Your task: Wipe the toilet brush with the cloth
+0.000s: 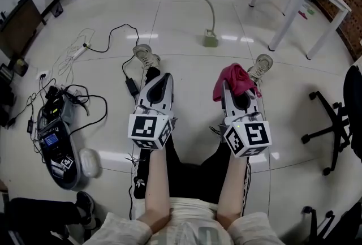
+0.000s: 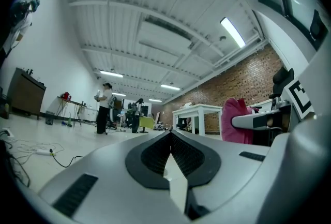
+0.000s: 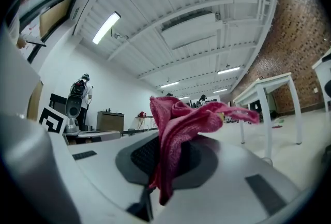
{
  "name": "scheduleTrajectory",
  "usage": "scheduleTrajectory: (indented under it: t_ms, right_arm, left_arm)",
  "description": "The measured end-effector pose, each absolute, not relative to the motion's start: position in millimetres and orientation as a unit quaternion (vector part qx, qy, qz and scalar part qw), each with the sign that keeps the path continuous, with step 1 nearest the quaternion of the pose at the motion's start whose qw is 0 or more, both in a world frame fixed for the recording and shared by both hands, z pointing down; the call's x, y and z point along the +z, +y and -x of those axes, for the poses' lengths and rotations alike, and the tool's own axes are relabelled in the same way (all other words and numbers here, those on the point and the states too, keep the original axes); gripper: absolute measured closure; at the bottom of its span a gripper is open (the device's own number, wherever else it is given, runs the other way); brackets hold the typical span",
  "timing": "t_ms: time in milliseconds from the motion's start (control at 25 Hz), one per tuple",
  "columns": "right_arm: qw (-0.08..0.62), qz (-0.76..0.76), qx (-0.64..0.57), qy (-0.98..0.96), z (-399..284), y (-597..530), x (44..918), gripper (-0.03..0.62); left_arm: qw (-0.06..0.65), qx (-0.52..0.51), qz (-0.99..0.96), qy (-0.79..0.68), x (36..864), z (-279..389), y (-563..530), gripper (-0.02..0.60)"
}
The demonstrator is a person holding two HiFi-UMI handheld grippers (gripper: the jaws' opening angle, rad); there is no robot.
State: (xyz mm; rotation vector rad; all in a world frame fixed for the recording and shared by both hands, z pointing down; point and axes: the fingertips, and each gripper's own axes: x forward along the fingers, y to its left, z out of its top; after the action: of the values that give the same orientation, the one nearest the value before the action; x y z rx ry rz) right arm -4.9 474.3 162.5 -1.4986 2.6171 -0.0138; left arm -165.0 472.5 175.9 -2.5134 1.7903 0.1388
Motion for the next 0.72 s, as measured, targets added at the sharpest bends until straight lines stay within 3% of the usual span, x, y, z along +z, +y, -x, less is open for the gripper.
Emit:
scheduleTrajectory:
  t_ms: [720]
  right_arm:
    - [0.066, 0.496, -0.039, 0.865, 3.9, 466.7, 190.5, 0.562]
  left_arm:
    - [0.011, 0.028, 0.805, 0.592, 199.5, 174.4, 472.5, 0.578]
